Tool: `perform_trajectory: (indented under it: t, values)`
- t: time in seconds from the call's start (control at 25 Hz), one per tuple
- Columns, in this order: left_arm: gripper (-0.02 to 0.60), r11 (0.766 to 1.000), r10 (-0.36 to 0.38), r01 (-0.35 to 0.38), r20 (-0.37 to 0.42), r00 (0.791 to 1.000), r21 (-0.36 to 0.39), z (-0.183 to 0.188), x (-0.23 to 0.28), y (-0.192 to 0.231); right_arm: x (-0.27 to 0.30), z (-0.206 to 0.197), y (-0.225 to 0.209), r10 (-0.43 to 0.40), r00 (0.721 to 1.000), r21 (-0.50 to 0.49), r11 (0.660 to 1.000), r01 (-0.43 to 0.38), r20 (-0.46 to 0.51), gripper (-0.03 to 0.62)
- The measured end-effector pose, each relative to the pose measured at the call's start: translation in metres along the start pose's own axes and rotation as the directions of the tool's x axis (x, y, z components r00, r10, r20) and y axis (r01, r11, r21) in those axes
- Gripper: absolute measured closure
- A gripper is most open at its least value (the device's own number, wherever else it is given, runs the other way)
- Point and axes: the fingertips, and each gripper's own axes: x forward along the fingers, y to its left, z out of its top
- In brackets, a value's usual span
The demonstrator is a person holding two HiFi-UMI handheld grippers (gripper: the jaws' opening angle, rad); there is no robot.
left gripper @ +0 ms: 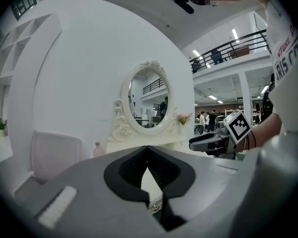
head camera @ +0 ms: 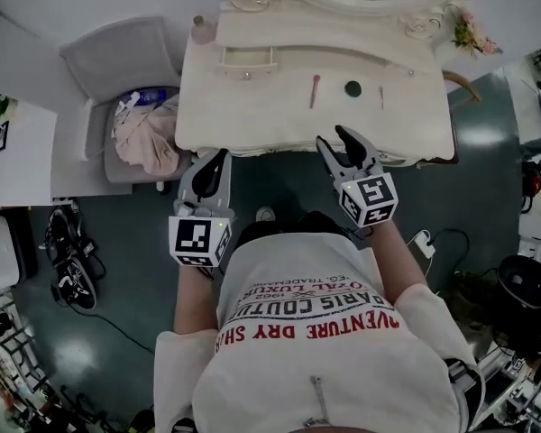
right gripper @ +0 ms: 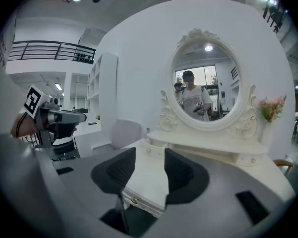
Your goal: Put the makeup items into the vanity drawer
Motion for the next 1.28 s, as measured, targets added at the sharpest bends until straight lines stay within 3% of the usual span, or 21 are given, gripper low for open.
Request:
perform_trajectory:
  t: [0.24,0.64,0.96,1.12,1.28]
  values:
    - [0.571,0.999,-0.034,0.033,-0.027,0.999,-0.02,-0.012,0.041,0.022,0.04,-0.019,-0.032,-0.062,0.993,0.034,0.997,0.066,-0.104,0.433]
    - [0.571,0.999,-0.03,0.029,-0.053,0.998,-0.021,0.0,0.136,0.061,0.126,-0.053,-0.097,-0.054,0.959,0.062,0.995,0.074,-0.277,0.433]
    - [0.571,0.999,-0.022,0.019,-0.091,0.996,-0.035,-0.004,0.205,0.077,0.179,-0.106,-0.125,0.023,0.893,0.112,0.993,0.031,-0.45,0.433]
    - [0.571,0.999,-0.019,0.014,-0.122,0.992,-0.042,-0.013,0.229,0.08,0.193,-0.132,-0.137,0.053,0.854,0.181,0.982,0.049,-0.517,0.433]
    - [0.571,0.999,-0.006,-0.001,-0.153,0.988,-0.05,-0.027,0.242,0.086,0.205,-0.146,-0.144,0.074,0.832,0.22,0.974,0.06,-0.55,0.433]
